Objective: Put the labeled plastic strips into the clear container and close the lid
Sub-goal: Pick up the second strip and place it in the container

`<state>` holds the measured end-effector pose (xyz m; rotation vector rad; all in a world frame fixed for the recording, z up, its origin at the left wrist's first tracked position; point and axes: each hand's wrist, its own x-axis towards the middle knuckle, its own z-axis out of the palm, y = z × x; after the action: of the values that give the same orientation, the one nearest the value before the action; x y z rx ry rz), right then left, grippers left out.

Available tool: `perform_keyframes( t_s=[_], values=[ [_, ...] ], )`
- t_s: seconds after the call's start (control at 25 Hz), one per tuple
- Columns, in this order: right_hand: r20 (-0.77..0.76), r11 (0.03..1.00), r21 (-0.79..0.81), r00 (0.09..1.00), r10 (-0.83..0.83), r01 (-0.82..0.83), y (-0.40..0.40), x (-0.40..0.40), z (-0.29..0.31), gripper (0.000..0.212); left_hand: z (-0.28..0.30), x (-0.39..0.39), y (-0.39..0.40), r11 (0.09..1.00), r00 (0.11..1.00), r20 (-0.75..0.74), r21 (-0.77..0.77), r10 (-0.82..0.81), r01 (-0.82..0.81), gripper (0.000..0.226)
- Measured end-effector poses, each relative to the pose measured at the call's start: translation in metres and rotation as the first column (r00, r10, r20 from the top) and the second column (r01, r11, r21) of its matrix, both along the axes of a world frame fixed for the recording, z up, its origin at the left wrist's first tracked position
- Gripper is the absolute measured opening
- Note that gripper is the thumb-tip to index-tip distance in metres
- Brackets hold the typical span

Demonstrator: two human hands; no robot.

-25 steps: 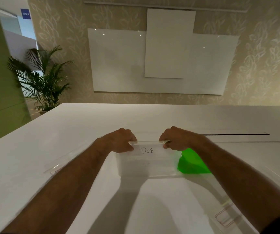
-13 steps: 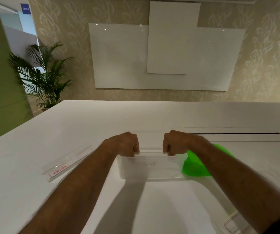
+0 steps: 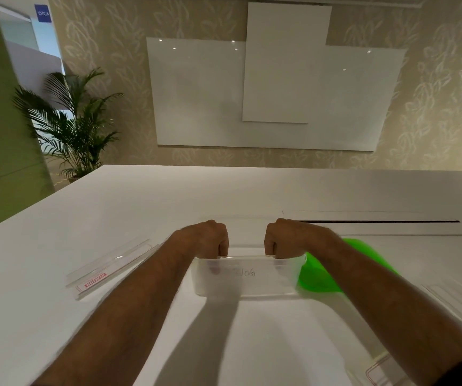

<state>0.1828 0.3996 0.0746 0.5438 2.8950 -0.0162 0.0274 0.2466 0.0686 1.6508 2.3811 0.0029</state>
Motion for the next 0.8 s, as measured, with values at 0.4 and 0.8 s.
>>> perform_keyframes(
  t_s=[0.4,0.8],
  values=[
    [-0.530,0.996,-0.022,0.844,-0.083,0.085,-0.004,0.025,0.010,0.046,0.008,0.011,-0.020,0.896,0.994,-0.019,0.435,0.103,-0.084,0.048],
    [-0.612,0.908,0.359,0.789,0.054,0.216,-0.027,0.068,-0.023,0.092,-0.021,0.054,-0.032,0.784,0.885,-0.377,0.621,0.273,0.023,0.100]
  ],
)
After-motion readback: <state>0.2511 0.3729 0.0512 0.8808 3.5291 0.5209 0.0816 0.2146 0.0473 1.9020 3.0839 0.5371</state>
